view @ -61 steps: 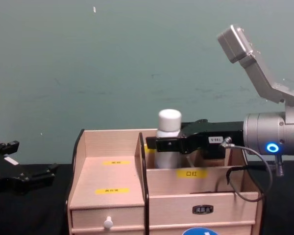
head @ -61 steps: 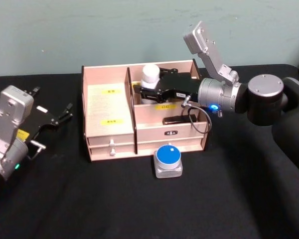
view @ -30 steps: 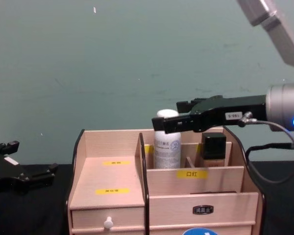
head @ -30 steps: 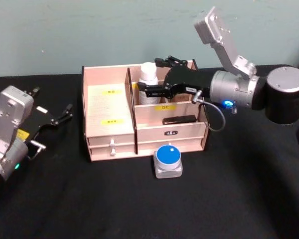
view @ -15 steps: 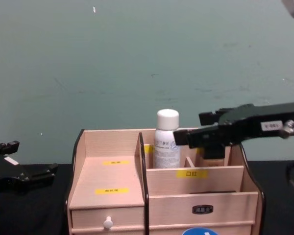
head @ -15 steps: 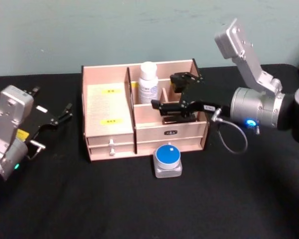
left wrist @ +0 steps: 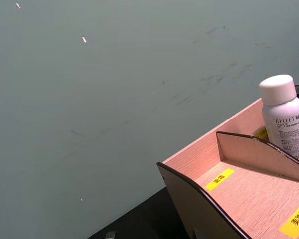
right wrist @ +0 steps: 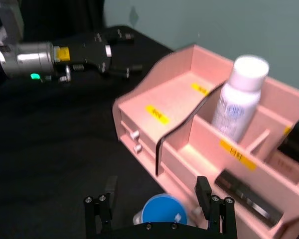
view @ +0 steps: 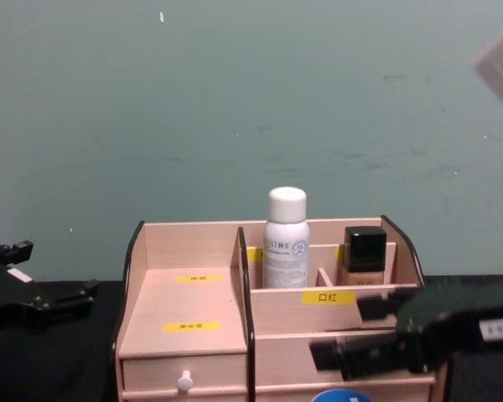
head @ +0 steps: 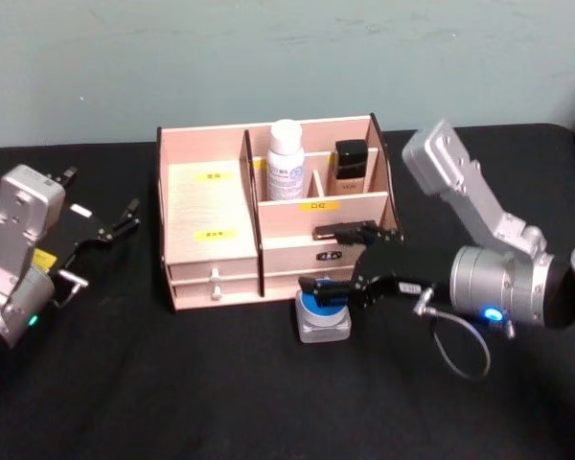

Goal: Pick up the facial cleanser and watermelon frost from the table and place them into the tiered storage box.

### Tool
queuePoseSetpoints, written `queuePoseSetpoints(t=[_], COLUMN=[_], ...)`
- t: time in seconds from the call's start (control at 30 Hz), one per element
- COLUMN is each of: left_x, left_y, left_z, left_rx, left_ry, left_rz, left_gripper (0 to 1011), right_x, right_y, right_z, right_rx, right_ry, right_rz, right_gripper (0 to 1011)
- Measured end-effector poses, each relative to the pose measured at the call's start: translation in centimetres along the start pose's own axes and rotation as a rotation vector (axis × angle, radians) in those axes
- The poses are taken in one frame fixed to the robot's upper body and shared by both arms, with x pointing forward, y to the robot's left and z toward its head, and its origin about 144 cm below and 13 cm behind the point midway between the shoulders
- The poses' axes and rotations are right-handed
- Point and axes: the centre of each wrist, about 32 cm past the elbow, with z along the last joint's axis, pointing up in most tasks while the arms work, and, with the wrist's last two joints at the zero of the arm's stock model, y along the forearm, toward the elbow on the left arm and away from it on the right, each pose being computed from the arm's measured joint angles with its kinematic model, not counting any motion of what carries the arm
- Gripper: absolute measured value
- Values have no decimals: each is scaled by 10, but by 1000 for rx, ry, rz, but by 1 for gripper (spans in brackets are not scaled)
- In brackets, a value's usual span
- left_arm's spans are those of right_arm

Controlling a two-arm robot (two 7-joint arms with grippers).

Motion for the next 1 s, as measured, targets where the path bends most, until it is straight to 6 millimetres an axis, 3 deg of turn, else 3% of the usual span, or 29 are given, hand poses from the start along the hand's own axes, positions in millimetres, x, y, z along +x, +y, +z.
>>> queuePoseSetpoints(t=[0.37, 1.0], left_x=[0, 0], left_y=[0, 0], left_z=[0, 0], left_rx=[0, 0], left_ry=[0, 0], left_rz=[0, 0], left_gripper=[1010, 1009], right_x=[-10, -9], right_y=[3, 7], right_z=[-22, -35], right_rx=[-80, -110], right_ry=[40, 70], right_rz=[-40, -50], right_gripper=[1000, 1000])
